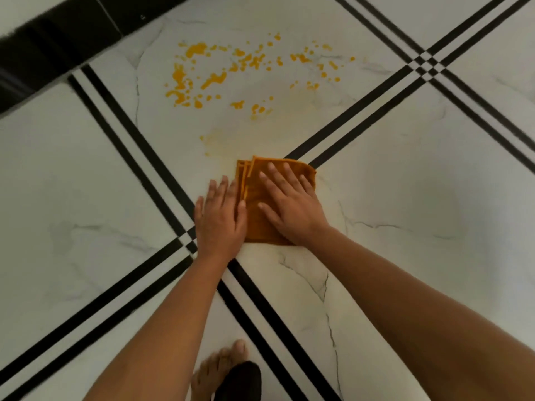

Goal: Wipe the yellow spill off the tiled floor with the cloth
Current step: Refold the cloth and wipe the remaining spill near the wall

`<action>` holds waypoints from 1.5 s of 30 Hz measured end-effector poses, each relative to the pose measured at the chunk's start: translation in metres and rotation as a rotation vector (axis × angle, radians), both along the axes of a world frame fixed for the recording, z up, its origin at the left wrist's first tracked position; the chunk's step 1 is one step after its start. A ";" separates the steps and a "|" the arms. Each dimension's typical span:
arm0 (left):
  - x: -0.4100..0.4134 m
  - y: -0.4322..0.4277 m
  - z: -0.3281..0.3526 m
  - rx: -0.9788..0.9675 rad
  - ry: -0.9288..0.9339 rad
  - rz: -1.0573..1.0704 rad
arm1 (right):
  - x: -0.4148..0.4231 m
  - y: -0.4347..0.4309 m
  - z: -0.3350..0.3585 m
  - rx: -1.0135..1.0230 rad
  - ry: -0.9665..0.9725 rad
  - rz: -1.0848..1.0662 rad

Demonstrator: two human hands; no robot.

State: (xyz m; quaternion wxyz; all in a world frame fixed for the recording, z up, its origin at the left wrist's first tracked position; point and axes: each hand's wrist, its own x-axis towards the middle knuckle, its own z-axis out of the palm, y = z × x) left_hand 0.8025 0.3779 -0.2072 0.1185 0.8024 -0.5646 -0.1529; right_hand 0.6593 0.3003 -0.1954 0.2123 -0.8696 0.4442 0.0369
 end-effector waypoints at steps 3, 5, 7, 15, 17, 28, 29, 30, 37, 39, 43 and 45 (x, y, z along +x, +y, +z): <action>0.012 0.026 0.002 0.089 -0.021 0.074 | 0.022 -0.002 -0.012 -0.004 0.126 0.059; 0.015 0.041 0.004 0.137 -0.022 0.076 | 0.014 0.034 -0.017 -0.040 0.124 0.053; 0.017 0.055 0.005 0.183 -0.052 -0.014 | -0.017 0.086 -0.019 -0.056 0.114 0.087; 0.019 0.034 -0.002 0.209 -0.119 -0.036 | 0.012 0.051 -0.021 -0.076 0.119 -0.117; 0.026 0.015 -0.007 0.197 -0.145 -0.045 | 0.017 0.045 -0.025 -0.108 0.127 -0.044; 0.088 -0.066 -0.010 0.160 -0.143 -0.027 | 0.068 -0.042 -0.026 -0.099 0.127 -0.101; 0.096 -0.076 -0.009 0.146 -0.122 -0.038 | 0.069 -0.045 -0.024 -0.098 0.147 -0.087; 0.100 -0.081 -0.009 0.141 -0.117 -0.053 | 0.067 -0.046 -0.024 -0.086 0.150 -0.115; 0.102 -0.129 -0.004 0.131 -0.029 -0.066 | 0.098 -0.092 -0.008 0.073 0.232 -0.294; 0.098 -0.137 -0.006 0.125 -0.026 -0.077 | 0.086 -0.101 -0.012 0.013 0.223 -0.229; 0.091 -0.153 -0.011 0.059 -0.059 -0.112 | 0.081 -0.143 -0.019 -0.019 0.197 -0.387; 0.088 -0.161 -0.013 0.037 -0.097 -0.143 | 0.078 -0.159 -0.019 -0.032 0.216 -0.297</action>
